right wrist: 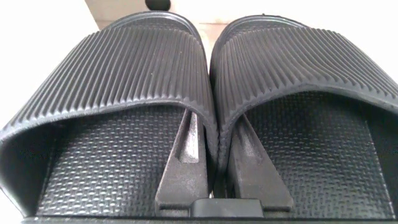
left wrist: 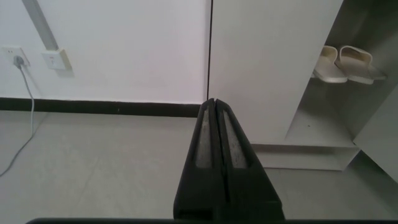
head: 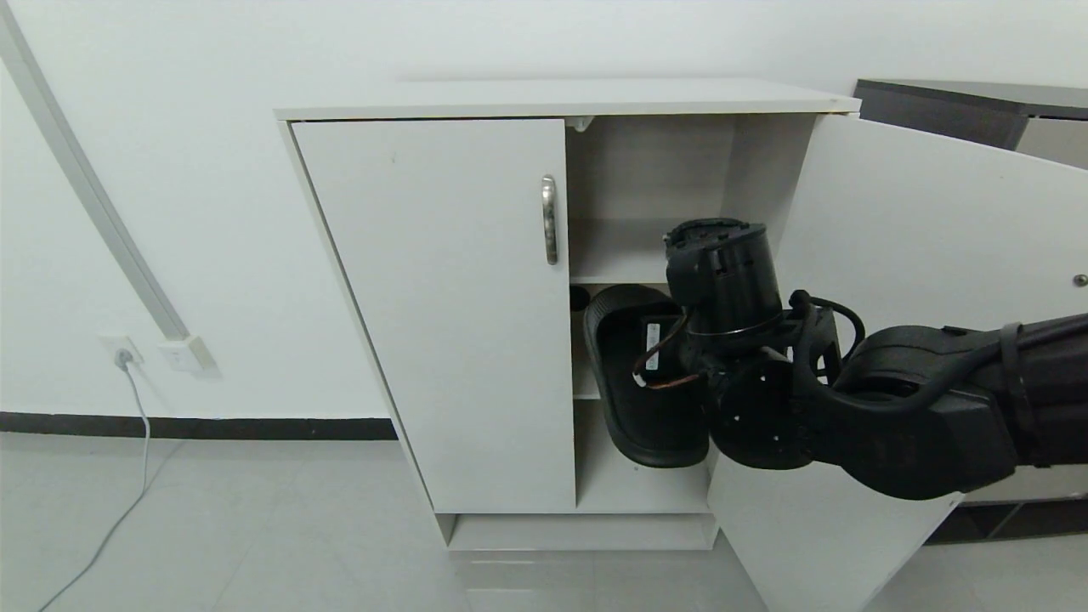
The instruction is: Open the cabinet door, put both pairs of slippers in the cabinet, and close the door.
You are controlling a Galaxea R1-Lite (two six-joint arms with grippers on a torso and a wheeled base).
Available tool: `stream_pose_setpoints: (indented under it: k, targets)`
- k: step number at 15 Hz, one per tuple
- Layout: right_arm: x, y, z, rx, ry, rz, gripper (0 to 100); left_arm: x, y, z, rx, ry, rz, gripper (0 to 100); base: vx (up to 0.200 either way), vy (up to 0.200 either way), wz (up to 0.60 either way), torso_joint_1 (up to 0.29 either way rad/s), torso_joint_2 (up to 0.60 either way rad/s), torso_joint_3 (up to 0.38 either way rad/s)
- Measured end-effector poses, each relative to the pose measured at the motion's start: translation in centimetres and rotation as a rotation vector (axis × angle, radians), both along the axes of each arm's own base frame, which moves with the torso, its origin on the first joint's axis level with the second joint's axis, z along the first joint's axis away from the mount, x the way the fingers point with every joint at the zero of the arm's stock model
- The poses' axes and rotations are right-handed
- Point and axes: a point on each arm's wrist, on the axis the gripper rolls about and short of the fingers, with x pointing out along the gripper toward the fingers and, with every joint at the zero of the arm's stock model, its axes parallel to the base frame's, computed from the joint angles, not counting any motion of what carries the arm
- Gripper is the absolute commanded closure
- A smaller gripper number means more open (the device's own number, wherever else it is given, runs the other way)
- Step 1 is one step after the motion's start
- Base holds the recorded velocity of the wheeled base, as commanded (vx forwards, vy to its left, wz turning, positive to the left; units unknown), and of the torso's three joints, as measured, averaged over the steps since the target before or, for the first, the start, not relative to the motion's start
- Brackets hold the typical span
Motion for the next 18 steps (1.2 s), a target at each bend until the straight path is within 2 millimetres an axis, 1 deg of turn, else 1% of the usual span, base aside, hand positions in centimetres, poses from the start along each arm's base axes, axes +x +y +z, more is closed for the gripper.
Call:
stream_pose_setpoints:
  k: [5,8,15,18]
  targets:
    - [0.7,-0.4,0.1,0.001,-0.002,-0.021,100,0.0,0.0,0.0,0.001,0.000,0.000,100,0.000,0.000,0.00,0.000,0.00,0.000]
    - [0.8,-0.3,0.0,-0.003,-0.001,-0.021,100,0.0,0.0,0.0,0.002,0.000,0.000,100,0.200,0.000,0.00,-0.002,0.00,0.004]
    - [1.3,-0.6,0.8,-0.016,-0.021,-0.028,100,0.0,0.0,0.0,0.002,0.000,0.000,100,0.200,0.000,0.00,0.004,0.00,0.002]
    - [1.6,-0.6,0.6,-0.018,-0.020,-0.034,100,0.0,0.0,0.0,0.000,0.000,0.000,100,0.000,0.000,0.00,0.000,0.00,0.000]
